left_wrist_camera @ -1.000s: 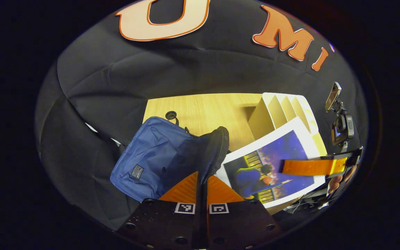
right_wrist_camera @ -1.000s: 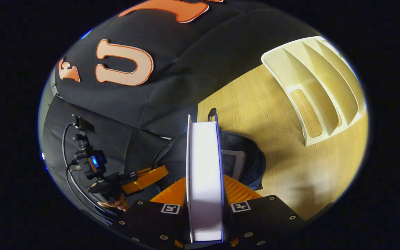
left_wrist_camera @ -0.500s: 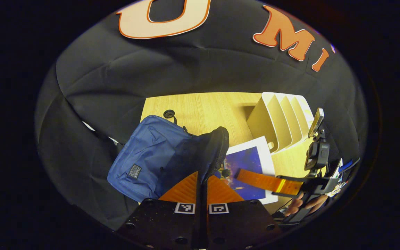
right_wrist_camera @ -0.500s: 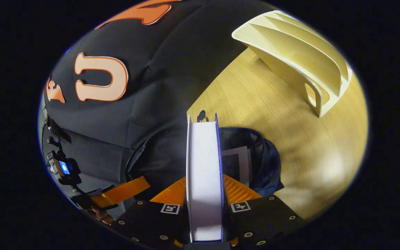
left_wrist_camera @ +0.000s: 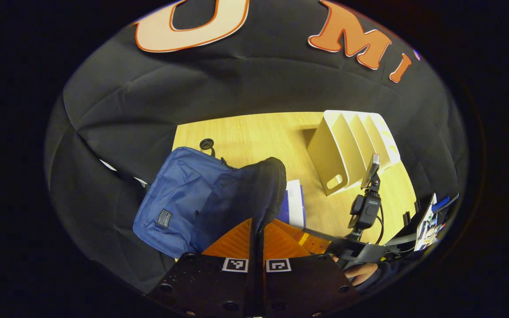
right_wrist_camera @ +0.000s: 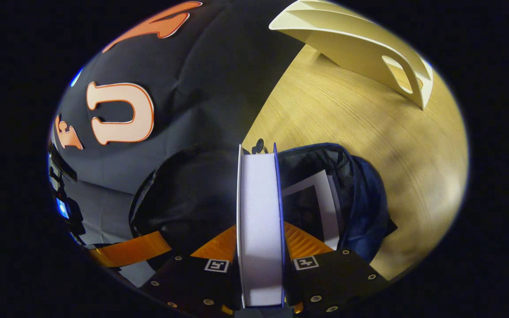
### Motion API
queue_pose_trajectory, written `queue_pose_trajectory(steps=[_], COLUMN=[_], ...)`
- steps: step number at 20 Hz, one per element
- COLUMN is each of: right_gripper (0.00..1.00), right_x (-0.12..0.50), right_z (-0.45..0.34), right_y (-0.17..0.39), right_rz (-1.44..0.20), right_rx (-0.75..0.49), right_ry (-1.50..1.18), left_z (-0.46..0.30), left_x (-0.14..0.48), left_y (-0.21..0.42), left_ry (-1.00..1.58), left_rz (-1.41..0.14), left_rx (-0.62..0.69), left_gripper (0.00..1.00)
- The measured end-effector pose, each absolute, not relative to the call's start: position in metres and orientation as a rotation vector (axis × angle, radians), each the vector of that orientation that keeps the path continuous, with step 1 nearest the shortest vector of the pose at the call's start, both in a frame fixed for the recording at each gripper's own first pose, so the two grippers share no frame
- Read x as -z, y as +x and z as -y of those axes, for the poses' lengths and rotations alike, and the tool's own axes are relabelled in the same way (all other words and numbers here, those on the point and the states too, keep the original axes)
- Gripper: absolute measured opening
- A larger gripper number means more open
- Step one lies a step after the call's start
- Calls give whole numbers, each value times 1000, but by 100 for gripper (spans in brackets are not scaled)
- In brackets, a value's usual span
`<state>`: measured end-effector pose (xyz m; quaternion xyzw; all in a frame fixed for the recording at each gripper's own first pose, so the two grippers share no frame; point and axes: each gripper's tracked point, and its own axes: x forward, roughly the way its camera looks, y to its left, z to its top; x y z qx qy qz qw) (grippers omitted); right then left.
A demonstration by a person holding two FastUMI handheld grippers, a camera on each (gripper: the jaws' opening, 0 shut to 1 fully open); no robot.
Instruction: Open the schoolbag, grab two books from the bookshelf and put them into the schoolbag.
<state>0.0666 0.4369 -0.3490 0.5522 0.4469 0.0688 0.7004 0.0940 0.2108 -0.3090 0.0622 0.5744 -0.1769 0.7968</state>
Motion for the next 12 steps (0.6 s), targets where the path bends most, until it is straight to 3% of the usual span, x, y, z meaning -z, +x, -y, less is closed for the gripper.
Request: queue_pose_trajectory(steps=[6, 7, 8, 12], right_gripper=[39, 50, 39, 41], right_x=[364, 365, 367, 376], right_z=[-463, -466, -468, -483], right_y=[71, 73, 75, 74], right_rz=[-1000, -1004, -999, -1037], right_rx=[-177, -183, -184, -224], right_ry=[1244, 1252, 1259, 1313], left_z=[-195, -195, -195, -190], left_x=[311, 311, 312, 316], left_y=[84, 83, 81, 81], left_ry=[153, 152, 151, 145], left_rz=[-1250, -1249, -1252, -1259], left_rx=[419, 422, 424, 430], left_gripper=[1, 1, 0, 1])
